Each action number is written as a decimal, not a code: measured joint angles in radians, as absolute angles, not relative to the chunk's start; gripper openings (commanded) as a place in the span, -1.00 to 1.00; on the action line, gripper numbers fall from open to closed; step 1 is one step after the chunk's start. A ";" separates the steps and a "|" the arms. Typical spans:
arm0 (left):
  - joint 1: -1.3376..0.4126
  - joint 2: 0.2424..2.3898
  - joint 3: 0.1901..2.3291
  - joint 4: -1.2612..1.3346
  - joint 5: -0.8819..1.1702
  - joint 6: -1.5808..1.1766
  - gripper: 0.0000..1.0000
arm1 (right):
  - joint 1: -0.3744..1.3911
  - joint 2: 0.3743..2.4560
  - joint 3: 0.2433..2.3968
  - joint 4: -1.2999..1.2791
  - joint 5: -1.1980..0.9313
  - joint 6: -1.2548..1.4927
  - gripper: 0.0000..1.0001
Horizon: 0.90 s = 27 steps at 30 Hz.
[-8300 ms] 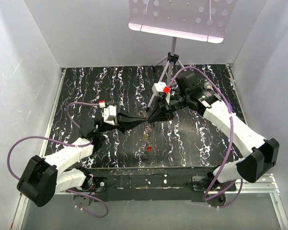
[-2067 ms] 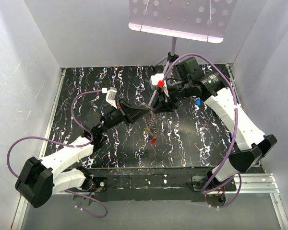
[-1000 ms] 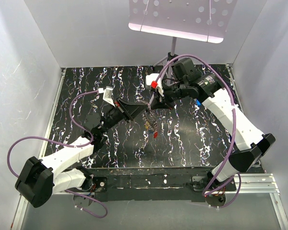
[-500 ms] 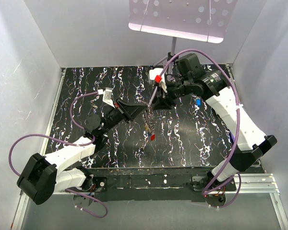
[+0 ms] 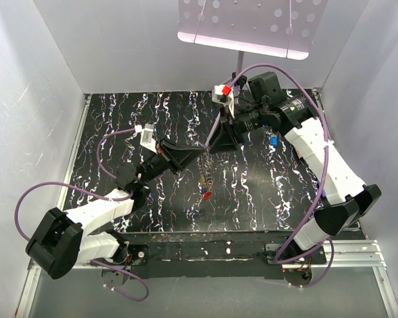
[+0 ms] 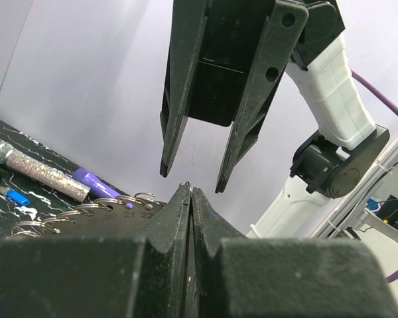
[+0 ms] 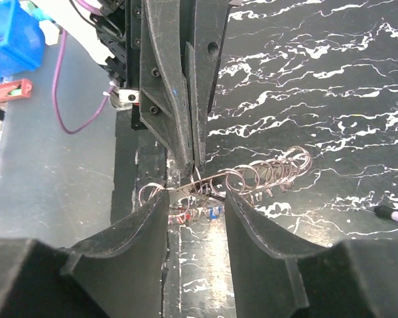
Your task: Put the keys on the keyring
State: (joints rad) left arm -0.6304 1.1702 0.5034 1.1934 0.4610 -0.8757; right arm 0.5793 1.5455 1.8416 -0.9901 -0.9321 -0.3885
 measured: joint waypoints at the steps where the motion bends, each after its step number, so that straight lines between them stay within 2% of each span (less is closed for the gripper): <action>1: -0.630 1.170 0.503 1.198 0.461 -0.876 -1.00 | 0.579 1.547 1.841 -0.984 -0.944 -0.375 -0.09; 21: -0.630 1.170 0.503 1.234 0.461 -0.891 -1.00 | 0.570 1.554 1.786 -0.904 -1.034 -0.245 -0.17; 27: -0.630 1.170 0.504 1.234 0.461 -0.894 -1.00 | 0.570 1.579 1.786 -0.886 -1.055 -0.215 -0.47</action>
State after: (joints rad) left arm -0.6304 1.1698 0.5037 1.2343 0.4610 -0.8944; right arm 0.5705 1.5787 1.7859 -0.8860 -1.0550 -0.2146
